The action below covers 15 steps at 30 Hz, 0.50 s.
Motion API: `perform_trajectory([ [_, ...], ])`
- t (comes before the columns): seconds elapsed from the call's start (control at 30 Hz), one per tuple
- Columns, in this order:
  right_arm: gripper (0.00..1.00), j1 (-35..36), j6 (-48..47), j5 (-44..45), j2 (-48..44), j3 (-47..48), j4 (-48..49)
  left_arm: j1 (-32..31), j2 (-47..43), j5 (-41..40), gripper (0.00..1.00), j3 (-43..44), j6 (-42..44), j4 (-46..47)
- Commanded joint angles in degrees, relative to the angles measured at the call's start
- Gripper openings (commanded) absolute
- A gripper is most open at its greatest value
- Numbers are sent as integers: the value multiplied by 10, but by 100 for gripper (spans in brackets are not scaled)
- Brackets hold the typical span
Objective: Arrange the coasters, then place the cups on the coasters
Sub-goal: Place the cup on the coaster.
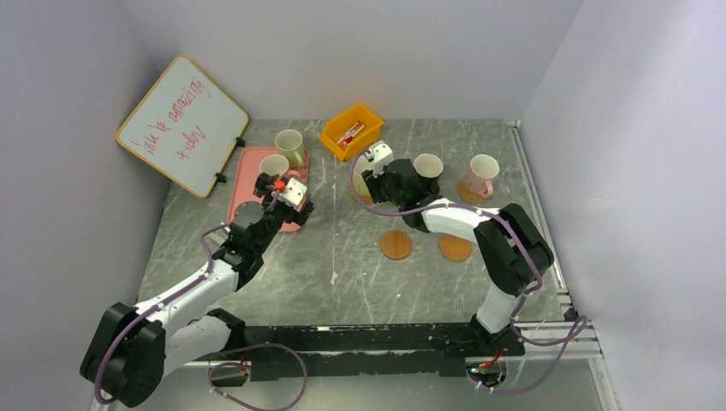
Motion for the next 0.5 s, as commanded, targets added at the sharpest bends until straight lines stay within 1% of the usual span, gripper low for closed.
perform_trajectory([
  [0.0, 49, -7, 10, -20, -1, 25, 3, 3, -3, 5, 97, -4, 1, 25],
  [0.07, 52, -9, 12, -27, 2, 26, -2, 4, -3, 3, 97, -4, 1, 26],
  [0.2, 62, -11, 14, -36, 11, 30, -11, 4, -2, 2, 97, -4, 2, 26],
  [0.37, 72, -11, 19, -36, 13, 34, -19, 4, -3, 3, 97, -4, 2, 26],
  [0.4, 74, -11, 20, -36, 13, 35, -20, 4, -3, 3, 97, -4, 2, 26],
  [0.43, 80, -11, 20, -36, 10, 35, -21, 4, -3, 3, 97, -4, 1, 26],
  [0.47, 87, -12, 20, -35, 9, 36, -22, 3, -3, 3, 97, -4, 2, 26],
])
